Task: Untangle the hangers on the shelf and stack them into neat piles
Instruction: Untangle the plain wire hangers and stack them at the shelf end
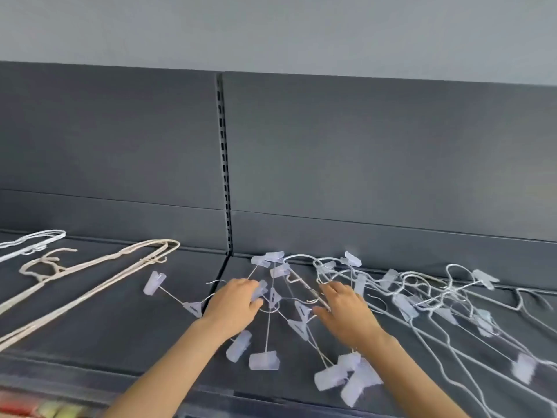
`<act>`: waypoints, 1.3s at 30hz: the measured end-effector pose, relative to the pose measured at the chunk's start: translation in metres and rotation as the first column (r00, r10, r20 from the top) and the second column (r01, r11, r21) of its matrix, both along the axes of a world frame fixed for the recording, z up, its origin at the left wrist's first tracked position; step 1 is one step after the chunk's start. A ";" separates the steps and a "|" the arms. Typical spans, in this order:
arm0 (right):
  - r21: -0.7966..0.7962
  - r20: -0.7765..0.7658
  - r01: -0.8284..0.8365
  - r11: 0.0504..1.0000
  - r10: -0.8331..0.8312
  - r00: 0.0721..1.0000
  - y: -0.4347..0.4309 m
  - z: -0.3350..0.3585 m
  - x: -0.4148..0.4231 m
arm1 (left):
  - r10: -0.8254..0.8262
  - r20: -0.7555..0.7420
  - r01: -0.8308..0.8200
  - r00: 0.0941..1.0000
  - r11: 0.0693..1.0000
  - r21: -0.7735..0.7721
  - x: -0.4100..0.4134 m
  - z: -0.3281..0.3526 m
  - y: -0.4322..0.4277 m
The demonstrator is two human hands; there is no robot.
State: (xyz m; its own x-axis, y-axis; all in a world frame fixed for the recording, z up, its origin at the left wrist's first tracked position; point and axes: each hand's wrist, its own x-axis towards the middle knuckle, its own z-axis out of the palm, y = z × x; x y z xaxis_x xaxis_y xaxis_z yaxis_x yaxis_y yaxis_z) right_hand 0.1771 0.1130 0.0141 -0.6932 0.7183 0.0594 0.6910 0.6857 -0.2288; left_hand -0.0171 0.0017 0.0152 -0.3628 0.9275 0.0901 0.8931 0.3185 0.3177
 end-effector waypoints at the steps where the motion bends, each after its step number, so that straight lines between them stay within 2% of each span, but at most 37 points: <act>1: -0.009 -0.009 0.011 1.000 -0.011 1.000 0.006 -0.001 0.014 | -0.005 0.008 0.005 1.000 1.000 0.009 0.014 -0.001 0.006; 5: -0.033 -0.041 0.089 0.995 -0.090 0.995 0.026 -0.005 0.060 | -0.031 0.024 0.031 0.999 0.999 0.009 0.057 -0.005 0.030; 9: -0.053 -0.006 0.146 0.988 -0.146 0.989 0.039 -0.013 0.092 | -0.063 0.045 0.063 0.997 0.998 0.003 0.087 -0.011 0.048; 14: -0.047 0.004 0.282 0.958 -0.282 0.959 0.049 -0.019 0.122 | -0.103 0.030 0.103 0.994 0.995 -0.015 0.120 -0.022 0.075; 21: -0.027 0.096 0.439 0.898 -0.435 0.895 0.050 -0.032 0.133 | -0.068 -0.049 0.062 0.996 0.992 -0.111 0.154 -0.036 0.105; 23: -0.052 0.114 0.455 0.889 -0.448 0.887 0.049 -0.036 0.131 | -0.045 -0.020 0.043 0.999 0.993 -0.112 0.160 -0.038 0.108; 27: -0.097 0.101 0.493 0.864 -0.485 0.869 0.050 -0.038 0.128 | 0.027 0.164 -0.019 0.986 0.998 -0.052 0.160 -0.036 0.107; 29: -0.126 0.044 0.515 0.848 -0.513 0.857 0.052 -0.037 0.128 | 0.039 0.217 -0.039 0.975 0.999 -0.005 0.155 -0.031 0.104; 31: -0.181 -0.080 0.504 0.845 -0.523 0.849 0.053 -0.035 0.129 | 0.047 0.226 -0.059 0.973 0.997 0.047 0.144 -0.023 0.099; 35: -0.307 -0.350 0.353 0.884 -0.450 0.822 0.055 -0.023 0.133 | 0.100 0.185 -0.116 0.978 0.990 0.075 0.113 -0.013 0.079; 39: -0.275 -0.426 0.310 0.910 -0.405 0.809 0.060 -0.008 0.137 | 0.196 0.087 -0.200 0.977 0.979 0.044 0.081 -0.016 0.055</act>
